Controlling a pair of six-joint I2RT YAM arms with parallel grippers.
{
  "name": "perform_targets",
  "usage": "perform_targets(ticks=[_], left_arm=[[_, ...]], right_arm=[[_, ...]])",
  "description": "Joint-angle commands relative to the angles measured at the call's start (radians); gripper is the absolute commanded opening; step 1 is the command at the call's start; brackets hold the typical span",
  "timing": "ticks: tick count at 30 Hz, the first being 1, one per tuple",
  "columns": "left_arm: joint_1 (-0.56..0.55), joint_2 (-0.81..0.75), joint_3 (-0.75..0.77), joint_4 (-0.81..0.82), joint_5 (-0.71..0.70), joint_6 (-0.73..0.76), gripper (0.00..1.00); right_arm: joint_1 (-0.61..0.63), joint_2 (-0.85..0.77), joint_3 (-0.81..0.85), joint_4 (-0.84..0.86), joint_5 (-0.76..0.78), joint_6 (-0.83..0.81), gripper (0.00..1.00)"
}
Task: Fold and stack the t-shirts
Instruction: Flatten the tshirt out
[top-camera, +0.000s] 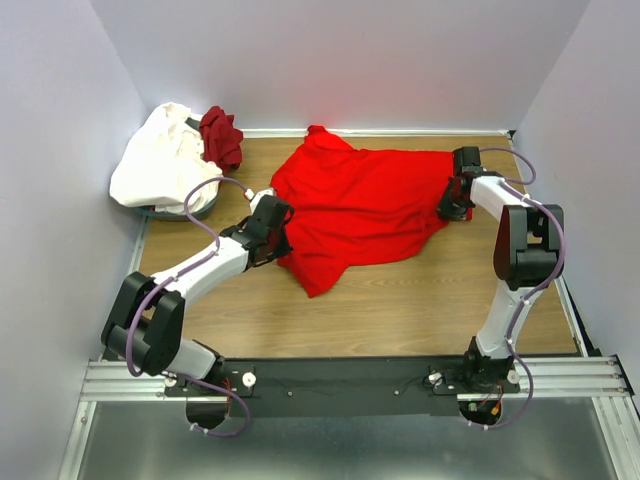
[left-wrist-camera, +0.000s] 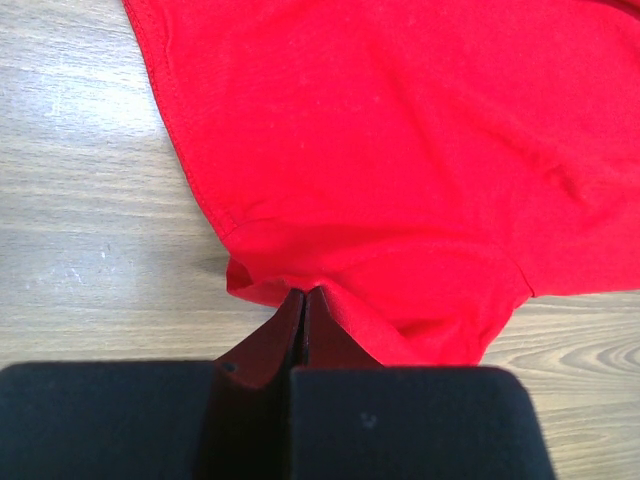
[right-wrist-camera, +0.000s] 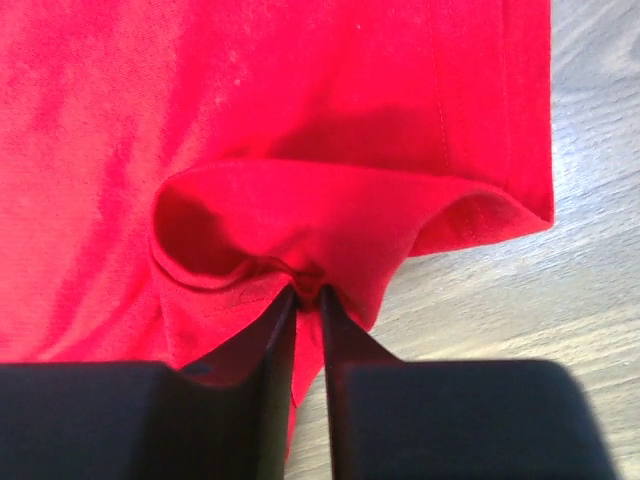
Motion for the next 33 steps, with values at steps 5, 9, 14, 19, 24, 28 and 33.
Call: perform_targets(ticks=[5,9,14,19,24,28,33], left_arm=[[0.006,0.016,0.024,-0.008,-0.005,0.015,0.00],[0.006,0.016,0.023,-0.008,-0.002,0.013,0.00],[0.006,0.012,0.021,-0.014,-0.005,0.013,0.00],[0.006,0.009,0.018,-0.014,-0.004,0.010,0.00],[0.006,0.007,0.020,-0.017,-0.005,0.010,0.00],[0.006,0.005,0.020,-0.018,-0.005,0.010,0.00],[0.006,0.008,0.017,-0.012,-0.002,0.010,0.00]], right_arm=[[-0.007,0.013,0.033,0.014,0.005,-0.011,0.23],[-0.007,0.019,0.041,0.014,0.014,-0.015,0.28],[-0.007,0.016,0.052,0.014,0.011,-0.021,0.39],[-0.008,0.027,0.081,0.012,-0.006,-0.032,0.42],[-0.007,0.038,0.072,0.014,-0.014,-0.038,0.41],[-0.008,0.033,0.049,0.012,-0.012,-0.040,0.40],[-0.008,0.018,0.019,0.015,-0.018,-0.038,0.40]])
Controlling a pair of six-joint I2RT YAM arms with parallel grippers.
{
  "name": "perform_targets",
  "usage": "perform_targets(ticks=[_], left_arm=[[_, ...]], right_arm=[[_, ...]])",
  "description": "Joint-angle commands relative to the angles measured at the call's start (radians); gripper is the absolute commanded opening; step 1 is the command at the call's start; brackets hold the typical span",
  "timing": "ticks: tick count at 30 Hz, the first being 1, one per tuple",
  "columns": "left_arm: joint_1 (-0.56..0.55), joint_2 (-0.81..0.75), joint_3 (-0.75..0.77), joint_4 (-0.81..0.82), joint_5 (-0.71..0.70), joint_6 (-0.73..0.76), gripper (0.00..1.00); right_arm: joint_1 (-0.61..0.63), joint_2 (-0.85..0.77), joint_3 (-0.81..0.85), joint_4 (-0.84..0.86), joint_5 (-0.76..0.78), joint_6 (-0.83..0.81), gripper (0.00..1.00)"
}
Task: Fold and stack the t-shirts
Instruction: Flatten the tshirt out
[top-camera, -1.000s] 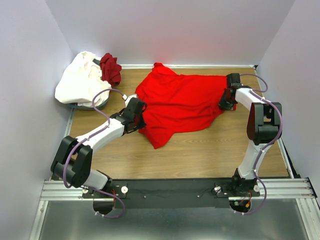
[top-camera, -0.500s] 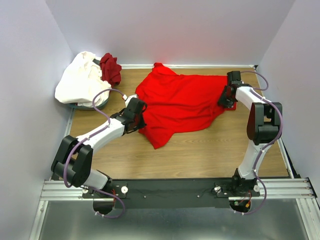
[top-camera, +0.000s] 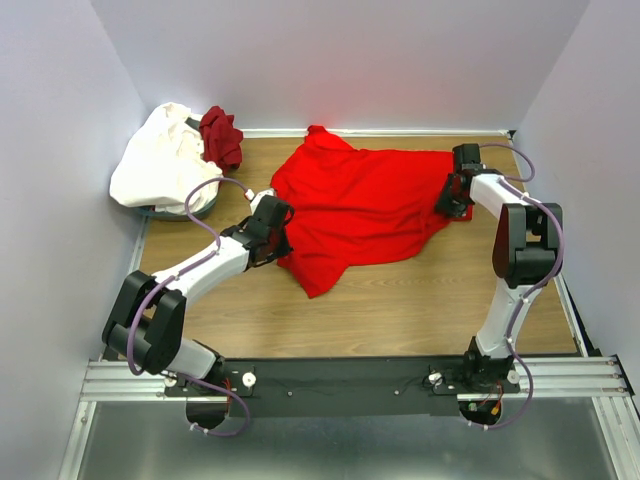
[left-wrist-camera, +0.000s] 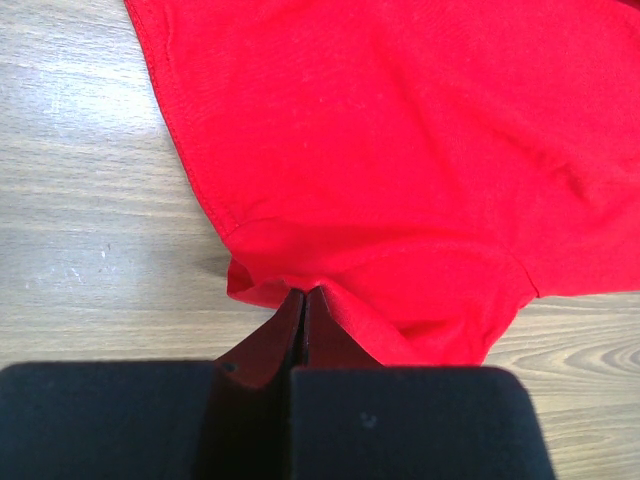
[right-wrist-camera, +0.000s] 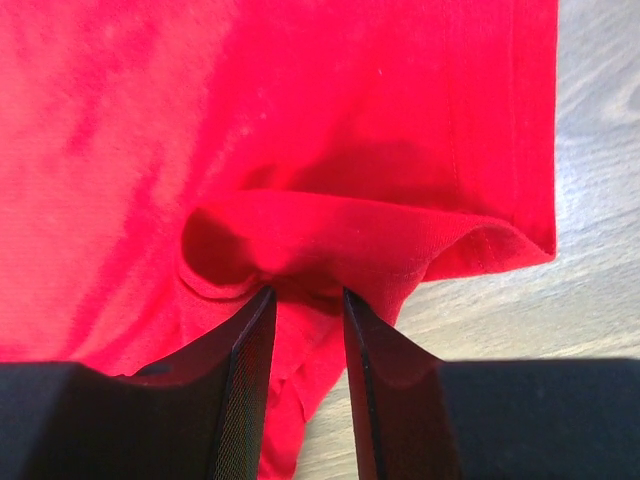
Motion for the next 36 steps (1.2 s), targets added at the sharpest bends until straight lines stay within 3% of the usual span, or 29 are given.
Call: perform_targets(ticks=[1,8,13,15,28,36], left_arm=[[0.006,0.002,0.017,-0.009,0.000,0.010,0.00],[0.006,0.008,0.017,-0.003,0.004,0.012,0.00],[0.006,0.005,0.017,-0.003,0.001,0.013,0.00],[0.006,0.002,0.020,-0.008,0.000,0.013,0.00],[0.007,-0.068,0.032,-0.048,-0.010,0.015,0.00],[0.009,-0.176,0.024,-0.107,-0.006,0.004,0.00]], right_arm=[[-0.008,0.001,-0.020,0.003,-0.017,-0.014,0.39],[-0.006,-0.008,-0.017,0.003,-0.037,-0.010,0.30],[-0.006,-0.019,-0.030,0.001,-0.029,-0.008,0.05],[-0.006,-0.034,-0.036,0.001,-0.027,-0.008,0.01],[-0.006,-0.276,-0.075,-0.112,-0.023,-0.020,0.01],[-0.008,-0.509,-0.214,-0.218,0.006,-0.025,0.00]])
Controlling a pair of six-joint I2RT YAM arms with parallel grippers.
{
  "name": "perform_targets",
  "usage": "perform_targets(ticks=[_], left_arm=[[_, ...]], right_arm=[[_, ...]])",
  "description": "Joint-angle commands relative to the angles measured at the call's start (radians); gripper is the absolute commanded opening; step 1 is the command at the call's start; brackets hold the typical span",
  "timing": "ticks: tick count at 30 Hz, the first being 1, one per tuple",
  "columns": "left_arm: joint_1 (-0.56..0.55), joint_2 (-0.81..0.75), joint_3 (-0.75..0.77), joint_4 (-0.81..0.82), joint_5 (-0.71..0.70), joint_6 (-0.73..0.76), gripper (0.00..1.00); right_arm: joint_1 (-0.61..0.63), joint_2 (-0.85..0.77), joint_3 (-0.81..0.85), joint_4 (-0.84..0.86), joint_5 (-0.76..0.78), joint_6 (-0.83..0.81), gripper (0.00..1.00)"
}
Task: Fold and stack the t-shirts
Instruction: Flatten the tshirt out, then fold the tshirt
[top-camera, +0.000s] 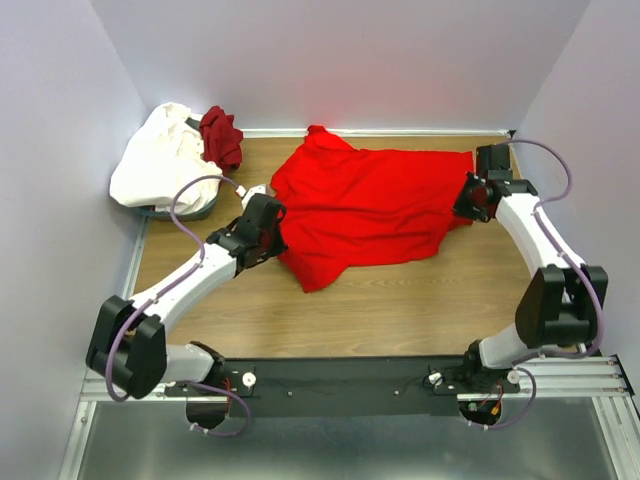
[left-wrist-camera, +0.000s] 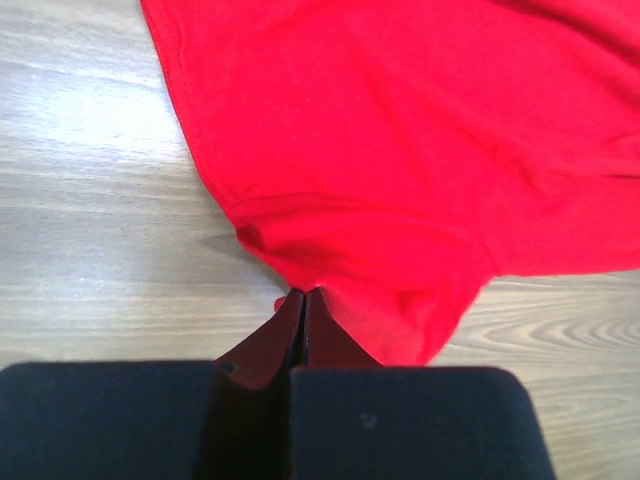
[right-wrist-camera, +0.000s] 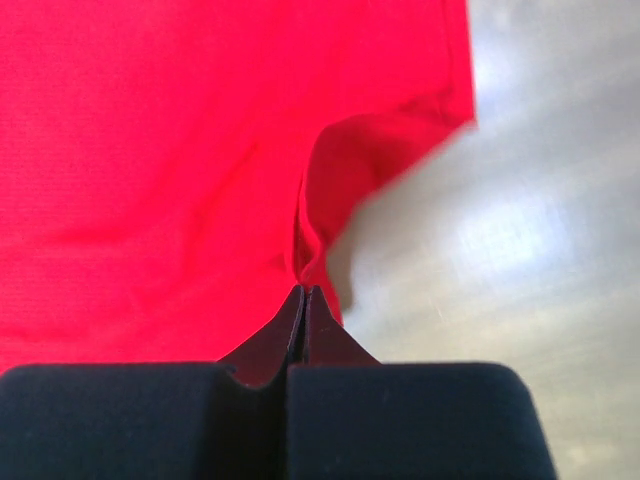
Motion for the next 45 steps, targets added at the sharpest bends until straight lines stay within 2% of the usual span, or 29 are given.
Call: perform_targets(ticks=[1,8,12,23,34,40,45], left_arm=[[0.008,-0.085,0.018,-0.047,-0.005,0.002,0.00],[0.008,-0.223,-0.020,-0.119,0.024,-0.033,0.00],[0.008,-0.302,-0.027,-0.167,0.015,-0.053,0.00],[0.008,-0.481,-0.045,-0.288,0.007,-0.147,0.00],[0.008,-0.642,-0.076,-0.394,0.052,-0.240,0.00],[0.008,-0.676,-0.119,-0.333,0.078,-0.251,0.00],[0.008,-0.572,-0.120,-0.176,0.106,-0.210,0.00]], right_arm=[[-0.008,-0.120,-0.070,-0.129,0.034,-0.013,0.00],[-0.008,-0.350,-0.174,-0.268,0.071,0.022,0.00],[-0.006,-0.420,-0.193,-0.322,0.086,0.033,0.01],[-0.006,-0.531,-0.202,-0.480,0.081,0.078,0.01],[-0.006,-0.617,-0.240,-0.561,0.072,0.130,0.01],[-0.006,-0.620,-0.282,-0.539,0.066,0.142,0.01],[-0.006,-0.562,-0.317,-0.451,0.025,0.154,0.00]])
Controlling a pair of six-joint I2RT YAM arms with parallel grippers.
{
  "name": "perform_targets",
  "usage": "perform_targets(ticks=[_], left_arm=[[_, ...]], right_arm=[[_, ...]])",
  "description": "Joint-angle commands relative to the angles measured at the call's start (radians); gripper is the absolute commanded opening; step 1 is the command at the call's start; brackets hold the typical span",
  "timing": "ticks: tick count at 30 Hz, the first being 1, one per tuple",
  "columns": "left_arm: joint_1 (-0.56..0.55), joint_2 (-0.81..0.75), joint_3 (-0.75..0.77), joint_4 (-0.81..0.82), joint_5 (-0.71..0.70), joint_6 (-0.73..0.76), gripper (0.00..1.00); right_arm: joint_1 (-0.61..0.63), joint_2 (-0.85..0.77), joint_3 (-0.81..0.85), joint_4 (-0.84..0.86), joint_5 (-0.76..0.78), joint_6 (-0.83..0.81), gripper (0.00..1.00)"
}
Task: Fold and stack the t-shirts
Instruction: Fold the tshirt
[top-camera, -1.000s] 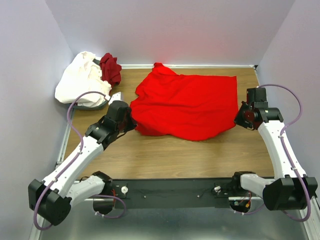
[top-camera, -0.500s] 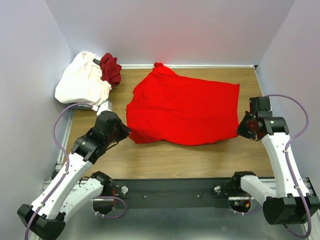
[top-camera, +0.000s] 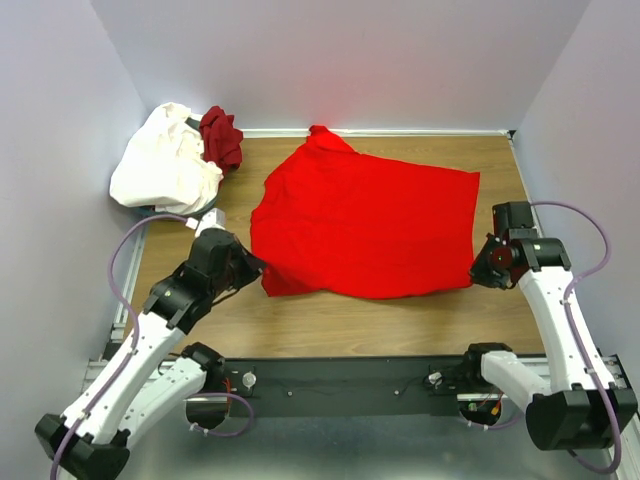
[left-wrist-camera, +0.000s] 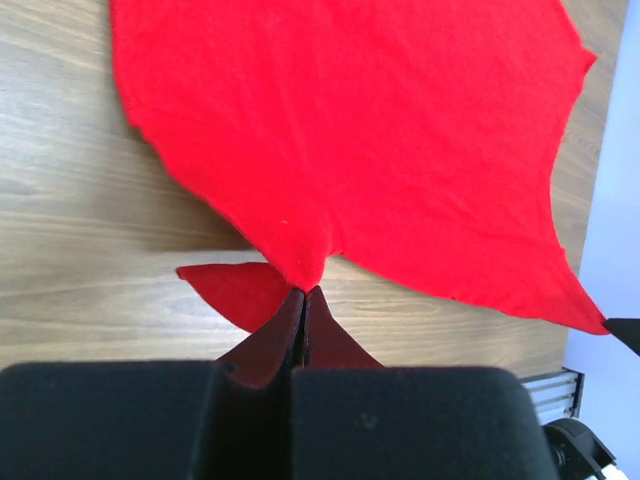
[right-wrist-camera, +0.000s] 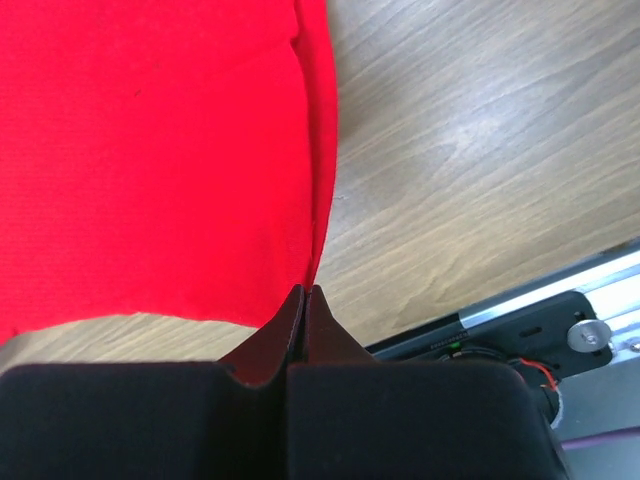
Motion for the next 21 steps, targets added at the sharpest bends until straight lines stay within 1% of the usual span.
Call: perform_targets(ticks=[1,3,6,10,14,18,19,21], left_arm=[[0.004,0.085,0.008,0.134,0.031,0.032,0.00],[0.004,0.123,0.032,0.180,0.007,0.052,0.00],[0.014,0.224,0.067,0.243,0.005,0.093,0.00],[0.026,0.323,0.109,0.304,0.019,0.121,0.00],[0.056,0.396,0.152,0.363,0.036,0.150,0.00],[0.116,0.490,0.211,0.422,0.079,0.196,0.00],[0.127,0.505,0.221,0.432,0.088,0.204,0.00],[0.152,0.550,0.247,0.464,0.114,0.222,0.00]], right_arm=[[-0.006,0.050,-0.038,0.066,-0.032,0.027,0.01],[-0.006,0.083,-0.054,0.118,-0.040,0.031,0.01],[-0.006,0.131,-0.073,0.188,-0.042,0.036,0.00],[-0.006,0.183,-0.056,0.231,-0.031,0.036,0.01],[-0.008,0.281,-0.002,0.274,-0.017,0.024,0.01],[-0.006,0.367,0.062,0.302,0.001,0.004,0.01],[-0.032,0.398,0.073,0.314,0.001,-0.007,0.00],[-0.037,0.430,0.103,0.324,0.007,-0.015,0.01]])
